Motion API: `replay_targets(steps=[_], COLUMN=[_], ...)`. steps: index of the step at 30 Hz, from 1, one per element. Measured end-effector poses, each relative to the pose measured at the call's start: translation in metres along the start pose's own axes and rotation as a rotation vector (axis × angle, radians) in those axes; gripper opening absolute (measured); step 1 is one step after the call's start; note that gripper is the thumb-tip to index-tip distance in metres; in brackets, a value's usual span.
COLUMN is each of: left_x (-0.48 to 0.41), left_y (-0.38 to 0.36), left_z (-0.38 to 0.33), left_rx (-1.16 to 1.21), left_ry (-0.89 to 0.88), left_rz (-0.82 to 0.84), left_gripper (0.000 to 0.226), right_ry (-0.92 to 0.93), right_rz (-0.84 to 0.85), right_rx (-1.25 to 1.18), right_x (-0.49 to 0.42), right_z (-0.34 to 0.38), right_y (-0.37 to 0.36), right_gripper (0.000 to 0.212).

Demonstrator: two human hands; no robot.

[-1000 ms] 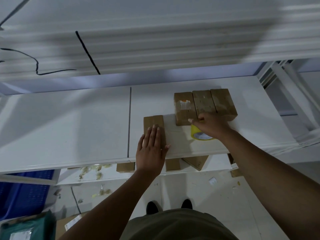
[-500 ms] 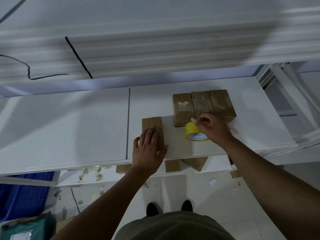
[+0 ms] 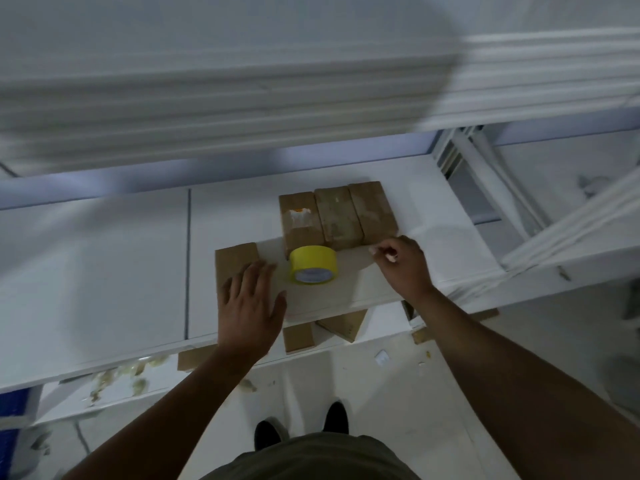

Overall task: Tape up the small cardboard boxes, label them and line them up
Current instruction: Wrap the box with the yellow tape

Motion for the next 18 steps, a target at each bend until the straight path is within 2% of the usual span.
replay_targets(steps=[7, 13, 16, 18], left_x=[-0.017, -0.019, -0.017, -0.015], left_y=[-0.004, -0.008, -0.007, -0.006], left_z=[-0.026, -0.029, -0.029, -0.029], left_rx=[0.106, 0.104, 0.09, 0.084], left_ry=[-0.081, -0.063, -0.064, -0.061], left_rz=[-0.009, 0.04, 0.037, 0.037], left_gripper=[0.056, 0.054, 0.054, 0.054], right_ry=[-0.096, -0.165, -0.217, -0.211], right_rz=[0.027, 0.068, 0.135, 0.192], right_rx=[0.092, 0.119, 0.149, 0.22], right_x=[0.008, 0.011, 0.012, 0.012], right_z=[-0.023, -0.029, -0.034, -0.037], right_y=[0.01, 0.009, 0.005, 0.001], right_gripper=[0.012, 0.03, 0.041, 0.04])
Point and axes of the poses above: each hand's wrist, its own x-axis away from the middle knuckle, its own y-axis out of the back of the hand, z = x × y, the point moved 5 cm from there along -x, towards the middle knuckle, and after that the axes turned 8 degrees about -z, right-handed, at the moved point
